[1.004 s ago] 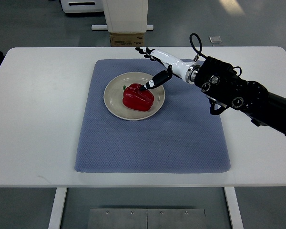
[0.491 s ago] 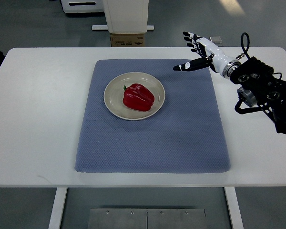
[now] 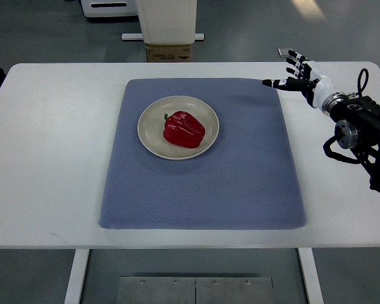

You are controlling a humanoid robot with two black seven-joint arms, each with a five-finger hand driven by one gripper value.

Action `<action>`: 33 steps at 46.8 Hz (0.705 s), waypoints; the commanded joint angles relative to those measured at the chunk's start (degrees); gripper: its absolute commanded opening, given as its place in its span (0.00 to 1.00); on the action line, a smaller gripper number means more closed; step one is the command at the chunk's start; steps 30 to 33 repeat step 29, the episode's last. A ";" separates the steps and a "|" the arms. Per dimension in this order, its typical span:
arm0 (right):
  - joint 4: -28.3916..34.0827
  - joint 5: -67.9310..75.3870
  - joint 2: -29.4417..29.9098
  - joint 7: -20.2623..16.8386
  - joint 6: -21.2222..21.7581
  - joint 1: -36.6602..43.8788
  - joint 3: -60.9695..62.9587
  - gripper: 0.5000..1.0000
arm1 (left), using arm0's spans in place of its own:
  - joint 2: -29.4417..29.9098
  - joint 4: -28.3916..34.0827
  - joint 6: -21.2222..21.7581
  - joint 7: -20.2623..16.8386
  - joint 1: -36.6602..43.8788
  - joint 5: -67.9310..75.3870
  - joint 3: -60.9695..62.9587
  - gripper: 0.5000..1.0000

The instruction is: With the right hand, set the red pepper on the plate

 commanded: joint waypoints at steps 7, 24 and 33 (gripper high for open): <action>0.21 0.92 -0.08 -0.13 0.07 -0.89 0.98 1.00 | 0.00 0.00 -0.01 0.01 0.00 -0.03 0.00 1.00; 0.82 1.62 0.27 -0.13 0.07 -3.35 6.52 1.00 | 0.00 0.00 -0.01 0.01 0.00 -0.03 0.00 1.00; 1.00 1.62 0.36 -0.13 0.07 -4.06 6.78 1.00 | 0.00 0.00 -0.01 0.01 0.00 -0.03 0.00 1.00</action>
